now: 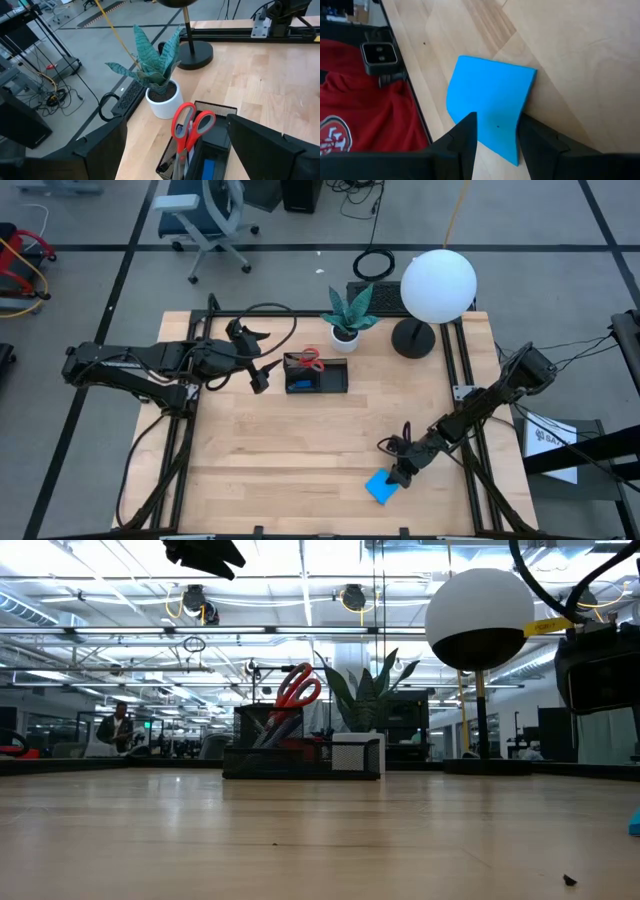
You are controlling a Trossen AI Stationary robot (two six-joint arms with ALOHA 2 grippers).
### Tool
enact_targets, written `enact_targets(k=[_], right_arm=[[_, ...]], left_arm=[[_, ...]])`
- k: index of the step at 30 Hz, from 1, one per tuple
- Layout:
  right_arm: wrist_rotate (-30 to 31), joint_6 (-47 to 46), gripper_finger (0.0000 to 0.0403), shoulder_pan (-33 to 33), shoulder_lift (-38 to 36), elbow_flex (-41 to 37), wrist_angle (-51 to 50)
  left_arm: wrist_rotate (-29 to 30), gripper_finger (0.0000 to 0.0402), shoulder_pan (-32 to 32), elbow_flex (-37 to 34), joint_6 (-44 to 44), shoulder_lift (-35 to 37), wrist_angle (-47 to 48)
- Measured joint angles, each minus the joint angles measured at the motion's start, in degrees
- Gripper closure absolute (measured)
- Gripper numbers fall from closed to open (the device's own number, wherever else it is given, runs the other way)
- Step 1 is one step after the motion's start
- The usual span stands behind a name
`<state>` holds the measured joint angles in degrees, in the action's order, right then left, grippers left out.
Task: Pick and place office supplies into organizer
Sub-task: Put the blue sticky notes into the black desk organizer
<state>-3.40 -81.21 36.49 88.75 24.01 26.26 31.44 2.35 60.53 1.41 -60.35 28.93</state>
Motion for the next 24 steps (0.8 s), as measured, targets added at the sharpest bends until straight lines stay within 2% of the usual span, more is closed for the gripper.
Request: enact_targets(k=[4, 11, 16, 24], right_arm=[[-0.06, 2.07, 0.0291, 0.02, 0.04, 0.27, -0.09], [-0.03, 5.15, 0.0393, 0.02, 0.11, 0.24, -0.13], [0.16, 7.34, 0.0399, 0.02, 0.13, 0.2, 0.78], [2.25, 18.56, 0.0401, -3.0, 0.42, -0.09, 13.76]], left_arm=[[-0.05, 0.0055, 0.0, 0.0, 0.0, -0.01, 0.01], [-0.07, 0.0055, 0.0, 0.02, 0.17, -0.01, 0.0], [-0.07, 0.0055, 0.0, 0.02, 0.17, -0.01, 0.01], [-0.07, 0.0055, -0.02, 0.04, 0.17, -0.01, 0.26]])
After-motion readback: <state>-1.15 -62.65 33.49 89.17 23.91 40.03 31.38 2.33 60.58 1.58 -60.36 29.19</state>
